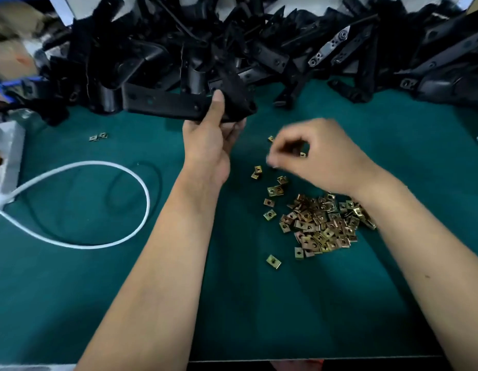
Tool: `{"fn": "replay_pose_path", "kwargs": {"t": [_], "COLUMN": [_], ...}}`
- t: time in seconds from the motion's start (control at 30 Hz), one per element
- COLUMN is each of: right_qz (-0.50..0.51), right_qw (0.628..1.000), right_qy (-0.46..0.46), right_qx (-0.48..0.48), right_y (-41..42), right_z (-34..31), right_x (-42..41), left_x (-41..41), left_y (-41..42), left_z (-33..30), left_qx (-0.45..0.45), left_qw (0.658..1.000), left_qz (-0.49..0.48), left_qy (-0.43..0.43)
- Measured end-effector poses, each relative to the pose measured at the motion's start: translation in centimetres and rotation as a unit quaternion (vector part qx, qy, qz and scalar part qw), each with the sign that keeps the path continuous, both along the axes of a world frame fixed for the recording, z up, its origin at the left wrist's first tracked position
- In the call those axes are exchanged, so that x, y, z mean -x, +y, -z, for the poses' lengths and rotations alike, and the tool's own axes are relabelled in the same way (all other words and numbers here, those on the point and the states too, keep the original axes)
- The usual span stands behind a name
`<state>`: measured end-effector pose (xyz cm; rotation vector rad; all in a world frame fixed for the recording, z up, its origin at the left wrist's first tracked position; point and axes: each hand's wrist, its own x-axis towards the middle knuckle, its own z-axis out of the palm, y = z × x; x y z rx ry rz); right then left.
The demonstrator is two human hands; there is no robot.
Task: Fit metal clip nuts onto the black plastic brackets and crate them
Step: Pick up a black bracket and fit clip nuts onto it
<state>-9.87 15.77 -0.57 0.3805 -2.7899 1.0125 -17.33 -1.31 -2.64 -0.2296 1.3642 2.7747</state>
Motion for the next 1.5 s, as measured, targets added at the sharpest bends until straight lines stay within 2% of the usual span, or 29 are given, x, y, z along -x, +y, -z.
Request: {"fn": "replay_pose_path", "kwargs": {"t": [0.07, 0.1, 0.2, 0.47, 0.5, 0.57, 0.7, 0.77, 0.83, 0.9, 1.1, 1.2, 1.5], "right_qz": [-0.087, -0.105, -0.114, -0.136, -0.128, -0.105, -0.017, 0.052, 0.106, 0.129, 0.136, 0.137, 0.142], "right_qw": [0.989, 0.983, 0.980, 0.982, 0.986, 0.993, 0.971, 0.940, 0.891, 0.852, 0.785, 0.768, 0.792], "right_qy": [-0.063, -0.088, -0.116, -0.085, -0.075, -0.046, 0.046, 0.065, 0.041, 0.008, -0.064, -0.069, -0.049], "right_qx": [-0.105, -0.124, -0.113, -0.095, -0.077, 0.021, 0.232, 0.332, 0.440, 0.508, 0.601, 0.622, 0.592], "right_y": [0.3, 0.3, -0.1, -0.4, -0.4, -0.4, -0.3, 0.0, 0.2, 0.3, 0.5, 0.5, 0.4], "right_z": [0.3, 0.5, 0.7, 0.9, 0.9, 1.0, 1.4, 1.7, 2.0, 2.1, 1.7, 1.6, 1.7], "right_x": [-0.8, -1.0, -1.4, -1.9, -1.9, -1.9, -1.3, -1.0, -0.8, -0.7, -0.7, -0.7, -0.8], "left_x": [0.3, 0.3, 0.2, -0.3, -0.5, -0.7, -1.1, -1.4, -1.8, -2.2, -2.7, -2.7, -2.6], "left_y": [-0.2, -0.2, -0.2, 0.3, 0.4, 0.6, 0.8, 0.7, 0.7, 0.8, 1.2, 1.3, 1.3], "left_z": [0.2, 0.3, 0.5, 0.8, 0.8, 0.9, 0.9, 0.8, 0.7, 0.6, 0.5, 0.5, 0.5], "left_qx": [-0.017, -0.024, -0.024, 0.032, 0.036, 0.037, 0.034, 0.043, 0.058, 0.065, 0.072, 0.074, 0.089], "left_qw": [1.000, 0.999, 0.999, 0.994, 0.993, 0.992, 0.987, 0.982, 0.973, 0.964, 0.956, 0.958, 0.955], "left_qz": [0.003, 0.006, 0.014, 0.098, 0.107, 0.119, 0.152, 0.180, 0.213, 0.247, 0.269, 0.264, 0.273], "left_qy": [-0.016, -0.023, -0.028, 0.031, 0.033, 0.027, 0.031, 0.044, 0.061, 0.079, 0.091, 0.086, 0.080]}}
